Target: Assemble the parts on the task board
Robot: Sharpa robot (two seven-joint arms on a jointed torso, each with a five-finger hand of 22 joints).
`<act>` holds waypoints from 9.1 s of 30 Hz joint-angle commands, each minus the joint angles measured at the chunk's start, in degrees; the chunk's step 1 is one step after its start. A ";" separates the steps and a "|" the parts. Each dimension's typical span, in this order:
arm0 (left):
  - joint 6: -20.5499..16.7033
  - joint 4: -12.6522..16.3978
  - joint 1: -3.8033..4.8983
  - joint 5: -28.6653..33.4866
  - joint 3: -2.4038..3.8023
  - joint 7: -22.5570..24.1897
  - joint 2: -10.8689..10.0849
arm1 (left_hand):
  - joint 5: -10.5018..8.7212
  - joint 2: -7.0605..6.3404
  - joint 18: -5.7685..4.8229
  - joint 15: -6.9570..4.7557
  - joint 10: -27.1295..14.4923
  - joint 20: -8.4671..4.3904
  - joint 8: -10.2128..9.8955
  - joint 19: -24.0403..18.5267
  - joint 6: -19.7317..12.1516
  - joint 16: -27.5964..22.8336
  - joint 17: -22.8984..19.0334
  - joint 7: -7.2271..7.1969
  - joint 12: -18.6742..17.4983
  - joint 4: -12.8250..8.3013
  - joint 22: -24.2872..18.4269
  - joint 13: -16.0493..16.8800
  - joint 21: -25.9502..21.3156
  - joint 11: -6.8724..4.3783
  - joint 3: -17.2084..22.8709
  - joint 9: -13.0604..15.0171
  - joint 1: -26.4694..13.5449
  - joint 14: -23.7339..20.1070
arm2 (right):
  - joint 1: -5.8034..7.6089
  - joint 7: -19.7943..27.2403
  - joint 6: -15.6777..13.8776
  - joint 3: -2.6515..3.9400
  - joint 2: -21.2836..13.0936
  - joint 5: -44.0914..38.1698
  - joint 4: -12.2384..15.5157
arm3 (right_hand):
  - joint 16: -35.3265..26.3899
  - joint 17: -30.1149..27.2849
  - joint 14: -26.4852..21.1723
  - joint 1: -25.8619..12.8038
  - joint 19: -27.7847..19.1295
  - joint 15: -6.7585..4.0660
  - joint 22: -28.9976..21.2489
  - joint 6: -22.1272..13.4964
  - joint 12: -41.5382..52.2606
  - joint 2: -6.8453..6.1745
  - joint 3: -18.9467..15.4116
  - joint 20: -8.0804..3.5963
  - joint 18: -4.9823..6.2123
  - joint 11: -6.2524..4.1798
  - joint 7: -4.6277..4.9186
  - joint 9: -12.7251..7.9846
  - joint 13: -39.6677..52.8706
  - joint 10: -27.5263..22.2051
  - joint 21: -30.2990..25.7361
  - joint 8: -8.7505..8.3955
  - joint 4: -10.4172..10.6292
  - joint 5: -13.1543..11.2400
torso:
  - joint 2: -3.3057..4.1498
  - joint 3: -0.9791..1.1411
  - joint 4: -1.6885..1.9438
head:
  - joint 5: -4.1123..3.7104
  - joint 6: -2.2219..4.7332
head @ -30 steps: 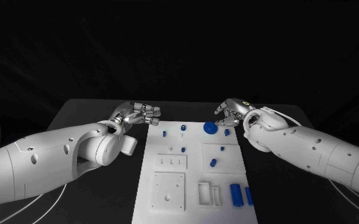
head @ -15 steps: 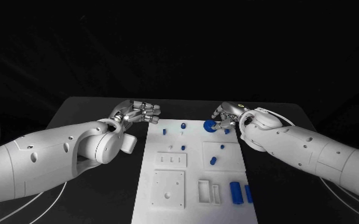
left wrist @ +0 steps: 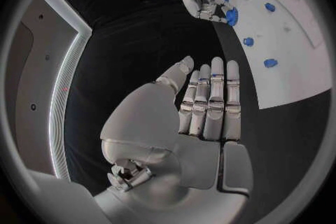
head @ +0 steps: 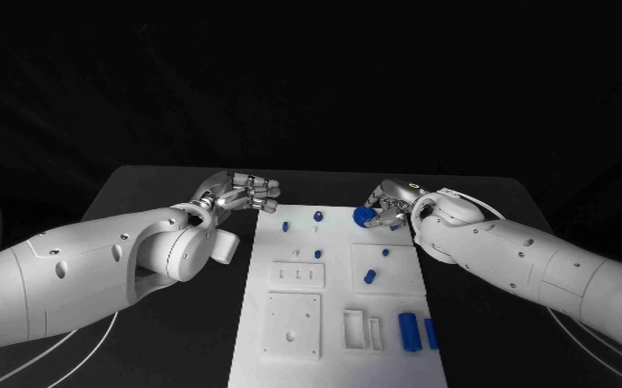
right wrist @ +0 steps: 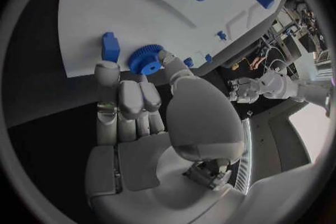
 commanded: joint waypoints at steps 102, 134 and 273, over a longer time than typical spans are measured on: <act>0.79 0.13 0.08 -0.38 0.07 0.32 0.47 | -0.03 -0.42 1.12 0.35 -0.44 -0.06 -0.01 -0.02 -0.29 -0.27 -0.04 -0.02 -0.28 -0.19 -0.07 -0.03 0.68 -0.04 0.52 0.02 0.01 0.04 | -0.68 -11.06 -9.75 -5.00 4.87 -19.10 12.89 | 0.86 -0.50 0.58 -2.31 0.77 -1.20 4.41 9.83 1.02 -1.77 14.26 -1.08 -0.54 -1.50 -2.88 0.09 1.71 2.95 6.39 -0.13 2.66 -3.87 | 0.07 0.08 0.01 | 1.34 -0.30; 1.05 -0.07 0.08 -0.38 0.07 0.27 0.85 | -0.03 -0.42 1.12 0.35 -0.44 -0.06 -0.01 -0.02 -0.29 -0.27 -0.04 -0.02 -0.28 -0.19 -0.07 -0.03 0.68 -0.04 0.52 0.02 0.01 0.04 | -0.69 -12.25 -9.25 -5.94 7.64 -19.34 9.50 | -0.13 -1.63 0.39 -2.48 0.68 -0.65 4.15 3.53 -0.82 -2.67 14.54 -0.62 -0.15 -0.42 -1.08 -0.23 0.10 1.99 4.96 -0.20 2.71 -5.77 | -0.01 0.07 -0.06 | 1.70 -0.15; 2.63 -1.38 0.05 -0.38 0.06 0.28 -0.02 | -0.15 -0.14 1.11 0.36 -0.40 -0.03 -0.02 -0.40 -0.42 -0.31 -0.04 0.02 -0.29 -0.49 -0.27 -0.03 1.30 -0.04 0.36 0.02 -0.16 0.04 | -3.49 14.93 -1.65 0.12 -4.26 6.51 -2.52 | -1.53 -1.78 -0.10 -2.54 -0.22 -0.31 3.99 3.85 -1.44 4.65 4.68 -0.17 0.37 -0.43 -0.92 -0.13 -2.56 -0.96 2.74 -0.17 -5.86 -3.05 | -0.69 1.45 -2.29 | -1.41 -0.81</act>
